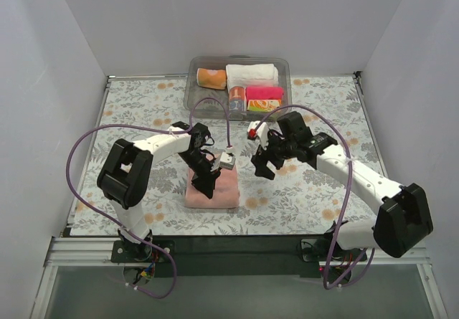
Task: Roll the towels
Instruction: Roll the towel
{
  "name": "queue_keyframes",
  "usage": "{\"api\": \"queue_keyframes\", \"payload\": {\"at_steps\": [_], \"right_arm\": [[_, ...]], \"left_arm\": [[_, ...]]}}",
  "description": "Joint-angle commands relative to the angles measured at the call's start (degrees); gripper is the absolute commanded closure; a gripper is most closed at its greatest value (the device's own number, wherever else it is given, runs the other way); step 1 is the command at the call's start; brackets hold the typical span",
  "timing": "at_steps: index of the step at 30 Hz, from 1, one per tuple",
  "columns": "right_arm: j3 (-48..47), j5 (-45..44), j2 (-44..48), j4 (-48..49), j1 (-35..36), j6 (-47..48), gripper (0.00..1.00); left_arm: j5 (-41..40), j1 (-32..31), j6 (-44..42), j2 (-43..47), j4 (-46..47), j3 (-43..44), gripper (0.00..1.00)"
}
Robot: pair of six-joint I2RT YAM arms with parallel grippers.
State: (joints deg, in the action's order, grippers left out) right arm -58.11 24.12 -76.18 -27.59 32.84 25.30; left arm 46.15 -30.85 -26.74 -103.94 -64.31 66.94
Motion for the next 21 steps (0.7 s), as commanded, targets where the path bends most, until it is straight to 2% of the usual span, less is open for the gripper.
{"api": "queue_keyframes", "payload": {"at_steps": [1, 6, 8, 12, 14, 17, 19, 21], "right_arm": [[1.7, -6.3, 2.8, 3.6, 2.7, 2.8, 0.21], [4.2, -15.1, 6.8, 9.6, 3.5, 3.4, 0.17], [6.2, -16.9, 9.6, 13.2, 3.5, 3.6, 0.02], [10.7, -13.6, 15.0, 20.0, 3.6, 4.3, 0.02], [11.2, -10.4, 15.3, 19.9, 3.6, 5.7, 0.01], [10.4, -6.6, 13.5, 15.2, 3.6, 8.9, 0.01], [8.2, -0.9, 11.9, 11.3, 3.8, 11.6, 0.02], [7.3, -2.0, 9.7, 9.3, 6.4, 12.1, 0.02]], "left_arm": [[-7.0, 0.3, -1.3, -2.9, 3.8, -1.2, 1.00], [-7.1, 0.4, -1.2, -2.3, 4.3, -2.1, 1.00], [-7.0, 0.5, -1.0, -2.1, 4.7, -2.6, 1.00], [-6.7, 0.5, -0.8, -1.9, 5.0, -3.1, 1.00], [-6.7, 0.5, -0.9, -2.0, 5.1, -3.3, 1.00], [-6.7, 0.5, -0.9, -2.1, 5.2, -3.4, 1.00], [-6.6, 0.5, -0.9, -2.4, 5.1, -3.4, 1.00], [-6.5, 0.6, -1.2, -2.7, 4.8, -3.0, 1.00]]}}
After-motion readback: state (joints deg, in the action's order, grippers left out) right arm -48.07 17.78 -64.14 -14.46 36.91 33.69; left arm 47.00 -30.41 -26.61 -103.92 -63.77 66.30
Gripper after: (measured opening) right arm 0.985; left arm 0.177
